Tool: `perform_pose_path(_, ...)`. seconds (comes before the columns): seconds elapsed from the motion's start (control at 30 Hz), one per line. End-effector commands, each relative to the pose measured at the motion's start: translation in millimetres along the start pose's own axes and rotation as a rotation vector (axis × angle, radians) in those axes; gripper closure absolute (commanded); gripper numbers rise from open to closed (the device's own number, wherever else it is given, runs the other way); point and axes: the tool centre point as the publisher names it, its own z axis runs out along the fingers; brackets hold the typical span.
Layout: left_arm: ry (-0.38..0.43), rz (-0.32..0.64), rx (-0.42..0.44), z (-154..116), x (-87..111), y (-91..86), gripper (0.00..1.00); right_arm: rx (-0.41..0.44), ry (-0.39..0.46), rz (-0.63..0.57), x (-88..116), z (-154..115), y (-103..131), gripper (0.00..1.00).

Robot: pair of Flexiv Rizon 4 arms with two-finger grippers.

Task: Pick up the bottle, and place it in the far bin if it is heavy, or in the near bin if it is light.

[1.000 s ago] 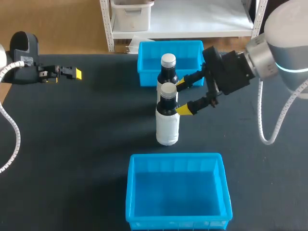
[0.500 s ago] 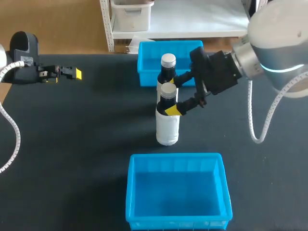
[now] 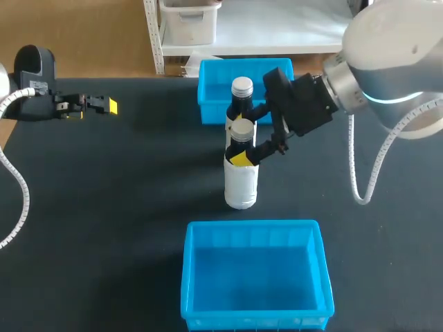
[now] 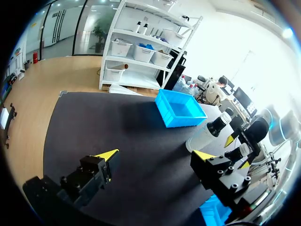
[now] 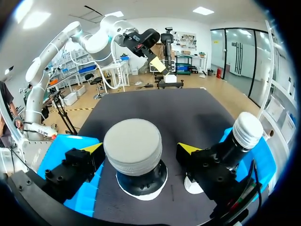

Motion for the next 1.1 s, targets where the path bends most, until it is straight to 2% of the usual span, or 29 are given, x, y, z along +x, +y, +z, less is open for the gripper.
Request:
perform_pose_path(0.03, 0.0, 0.0, 0.0, 0.0, 0.0, 0.0, 0.0, 0.002, -0.006, 0.004, 1.7, -1.0, -1.5, 0.0)
perform_pose_path(0.23, 0.0, 0.0, 0.0, 0.0, 0.0, 0.0, 0.0, 0.008, -0.013, 0.006, 3.0, -3.9, -2.7, 0.02)
perform_pose_path(0.33, 0.0, 0.0, 0.0, 0.0, 0.0, 0.0, 0.0, 0.008, -0.014, 0.005, 3.2, -4.1, -2.8, 0.11)
perform_pose_path(0.53, 0.0, 0.0, 0.0, 0.0, 0.0, 0.0, 0.0, 0.006, -0.015, 0.004, 4.3, -4.2, -2.4, 0.45)
perform_pose_path(0.83, 0.0, 0.0, 0.0, 0.0, 0.0, 0.0, 0.0, 0.005, -0.017, 0.003, 5.2, -4.0, -1.2, 0.55)
perform_pose_path(0.9, 0.0, 0.0, 0.0, 0.0, 0.0, 0.0, 0.0, 0.006, -0.018, 0.002, 5.1, -4.2, -0.6, 0.65)
perform_pose_path(0.93, 0.0, 0.0, 0.0, 0.0, 0.0, 0.0, 0.0, 0.006, -0.018, 0.001, 5.1, -4.4, -0.2, 0.76)
perform_pose_path(0.97, 0.0, 0.0, 0.0, 0.0, 0.0, 0.0, 0.0, 0.007, -0.019, 0.0, 5.0, -4.7, 0.3, 0.92)
perform_pose_path(1.0, 0.0, 0.0, 0.0, 0.0, 0.0, 0.0, 0.0, 0.007, -0.019, -0.001, 4.7, -5.1, 1.0, 1.0)
perform_pose_path(1.1, 0.0, 0.0, 0.0, 0.0, 0.0, 0.0, 0.0, 0.01, -0.019, -0.008, 3.2, -7.4, 3.4, 1.0)
